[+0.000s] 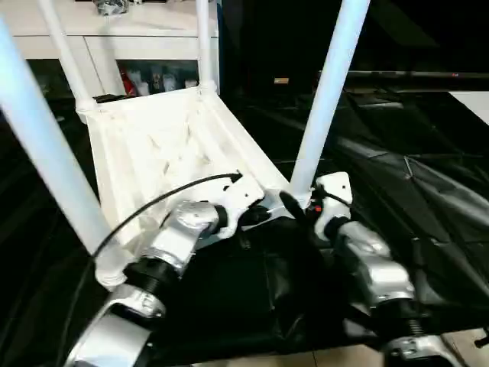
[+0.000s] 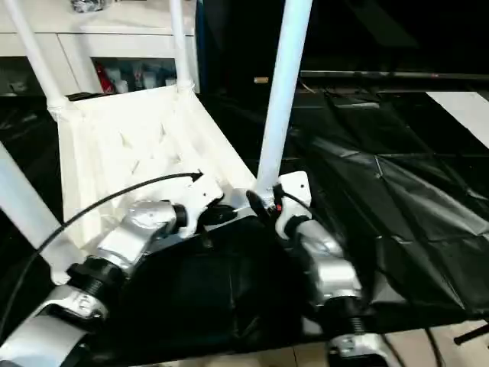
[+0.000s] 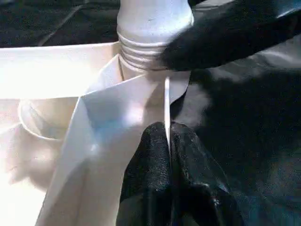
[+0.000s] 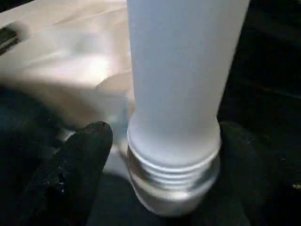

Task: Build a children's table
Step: Rotate leg to tighten

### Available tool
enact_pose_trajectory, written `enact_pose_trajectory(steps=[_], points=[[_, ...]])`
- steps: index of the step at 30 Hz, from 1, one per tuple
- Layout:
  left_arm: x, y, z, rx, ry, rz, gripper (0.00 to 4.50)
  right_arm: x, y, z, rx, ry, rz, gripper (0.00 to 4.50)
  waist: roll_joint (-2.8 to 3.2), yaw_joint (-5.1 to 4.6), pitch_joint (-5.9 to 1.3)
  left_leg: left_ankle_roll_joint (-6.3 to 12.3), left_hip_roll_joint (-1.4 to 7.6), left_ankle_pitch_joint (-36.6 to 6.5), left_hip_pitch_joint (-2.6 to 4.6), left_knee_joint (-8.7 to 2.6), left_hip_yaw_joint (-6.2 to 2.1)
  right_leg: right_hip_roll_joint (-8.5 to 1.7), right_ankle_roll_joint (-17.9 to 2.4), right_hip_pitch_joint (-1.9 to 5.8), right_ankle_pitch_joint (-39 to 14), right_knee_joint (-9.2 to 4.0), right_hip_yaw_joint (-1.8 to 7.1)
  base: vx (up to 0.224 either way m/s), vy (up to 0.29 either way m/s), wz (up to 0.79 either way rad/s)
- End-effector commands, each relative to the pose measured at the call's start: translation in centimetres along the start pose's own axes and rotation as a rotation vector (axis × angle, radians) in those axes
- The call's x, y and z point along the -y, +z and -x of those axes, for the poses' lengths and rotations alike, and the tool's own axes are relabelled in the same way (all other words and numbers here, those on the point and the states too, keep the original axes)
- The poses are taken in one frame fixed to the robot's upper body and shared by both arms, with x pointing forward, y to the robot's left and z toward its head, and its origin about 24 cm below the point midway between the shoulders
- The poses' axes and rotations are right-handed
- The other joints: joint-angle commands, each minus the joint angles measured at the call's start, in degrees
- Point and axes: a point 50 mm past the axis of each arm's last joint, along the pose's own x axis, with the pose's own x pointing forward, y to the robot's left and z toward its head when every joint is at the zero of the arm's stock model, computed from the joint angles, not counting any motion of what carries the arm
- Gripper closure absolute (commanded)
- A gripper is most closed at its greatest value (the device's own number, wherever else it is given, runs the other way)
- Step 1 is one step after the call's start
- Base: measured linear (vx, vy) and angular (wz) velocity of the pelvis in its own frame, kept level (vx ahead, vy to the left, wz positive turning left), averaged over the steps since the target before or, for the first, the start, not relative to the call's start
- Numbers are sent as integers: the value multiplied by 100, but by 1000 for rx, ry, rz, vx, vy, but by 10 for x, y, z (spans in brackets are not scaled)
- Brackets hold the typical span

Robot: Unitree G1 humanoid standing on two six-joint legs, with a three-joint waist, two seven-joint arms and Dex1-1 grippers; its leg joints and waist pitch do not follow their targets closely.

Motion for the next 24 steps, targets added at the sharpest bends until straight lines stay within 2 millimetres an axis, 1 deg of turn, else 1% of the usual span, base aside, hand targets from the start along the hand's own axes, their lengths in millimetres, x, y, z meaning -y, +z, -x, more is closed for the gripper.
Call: enact_pose_trajectory(steps=[1, 2, 3, 4, 5, 6, 7, 8, 9, 10, 11, 12, 13, 14, 17, 18, 19, 20, 22, 24], points=[[9, -2, 6, 84, -117, 11, 450, -9, 11, 4, 12, 187, 55, 65, -122, 23, -286, 438, 248, -1473, 20, -360, -67, -291, -1023, 215, -1738, -460, 136, 0, 0, 0], [10, -3, 12, 84, -158, 18, 450, -6, 12, 10, -9, 226, 73, 65, -152, 8, -284, 446, 251, -1458, 8, -364, -62, -286, -1025, 211, -1752, -459, 135, 0, 0, 0], [11, -3, 15, 84, -175, 17, 450, -5, 12, 12, -18, 243, 82, 65, -134, 18, -285, 432, 258, -1471, 30, -364, -64, -287, -1053, 198, -1804, -453, 134, 0, 0, 0], [11, -3, 15, 84, -178, 17, 450, -5, 12, 13, -20, 246, 84, 65, -134, 11, -276, 405, 267, -1500, 35, -368, -62, -286, -1075, 183, -1862, -454, 135, 0, 0, 0], [13, -6, 22, 73, -239, 23, 450, -4, 11, 17, -49, 292, 106, 65, -121, 18, -271, 365, 277, -1527, 49, -377, -65, -286, -1090, 173, -1905, -460, 135, 0, 0, 0], [15, -7, 25, 69, -257, 25, 450, -4, 10, 18, -57, 304, 110, 65, -128, 21, -282, 346, 286, -1514, 53, -376, -68, -289, -1116, 182, -1849, -439, 134, 0, 0, 0], [17, -9, 29, 61, -293, 30, 450, -4, 9, 20, -76, 332, 122, 65, -120, 13, -277, 353, 283, -1489, 48, -379, -61, -280, -1163, 174, -1758, -433, 141, 0, 0, 0], [18, -10, 32, 57, -307, 34, 450, -4, 9, 21, -89, 351, 131, 65, -115, 23, -278, 344, 286, -1487, 62, -374, -56, -278, -1200, 168, -1691, -428, 142, 0, 0, 0], [18, -10, 32, 57, -307, 34, 450, -4, 9, 21, -89, 351, 131, 65, -115, 23, -278, 344, 286, -1487, 62, -374, -56, -278, -1200, 168, -1691, -428, 142, 0, 0, 0], [18, -11, 34, 57, -308, 37, 450, -4, 9, 20, -97, 369, 134, 65, -143, 36, -278, 368, 282, -1424, 51, -371, -51, -280, -1219, 175, -1589, -411, 142, 0, 0, 0], [18, -11, 34, 57, -307, 36, 450, -4, 9, 20, -98, 370, 137, 82, -134, 42, -280, 364, 283, -1396, 54, -372, -52, -285, -1227, 180, -1566, -410, 140, 0, 0, 0], [17, -12, 35, 58, -301, 35, 450, -4, 8, 17, -104, 371, 153, 93, -148, 43, -286, 367, 282, -1342, 55, -363, -46, -282, -1239, 180, -1491, -400, 139, 0, 0, 0], [17, -12, 35, 59, -300, 35, 450, -4, 8, 17, -104, 371, 154, 100, -144, 42, -284, 366, 282, -1330, 55, -364, -46, -284, -1248, 180, -1469, -398, 138, 0, 0, 0], [17, -12, 36, 59, -298, 34, 450, -4, 8, 16, -103, 375, 147, 103, -160, 42, -279, 378, 274, -1348, 52, -356, -38, -287, -1232, 182, -1521, -404, 141, 0, 0, 0], [17, -11, 36, 62, -291, 36, 450, -4, 10, 15, -94, 384, 141, 136, -166, 46, -270, 351, 275, -1408, 58, -363, -41, -293, -1181, 177, -1726, -422, 142, 0, 0, 0], [16, -11, 37, 61, -287, 35, 450, -5, 10, 15, -93, 387, 142, 136, -168, 47, -270, 337, 276, -1416, 62, -362, -40, -291, -1153, 174, -1770, -426, 145, 0, 0, 0], [16, -11, 37, 61, -287, 35, 450, -5, 10, 15, -93, 389, 142, 148, -178, 46, -268, 331, 278, -1406, 59, -366, -44, -289, -1136, 175, -1786, -421, 143, 0, 0, 0], [16, -11, 38, 60, -285, 35, 450, -5, 10, 16, -92, 392, 140, 148, -170, 49, -273, 323, 282, -1383, 62, -365, -45, -293, -1134, 177, -1756, -417, 146, 0, 0, 0], [15, -11, 39, 59, -280, 38, 450, -4, 10, 16, -87, 393, 133, 166, -189, 48, -278, 338, 279, -1331, 59, -359, -40, -287, -1153, 181, -1651, -407, 143, 0, 0, 0], [15, -12, 39, 59, -265, 39, 450, -4, 10, 16, -79, 388, 125, 170, -186, 49, -279, 359, 277, -1276, 56, -354, -38, -284, -1175, 183, -1558, -398, 144, 0, 0, 0]])
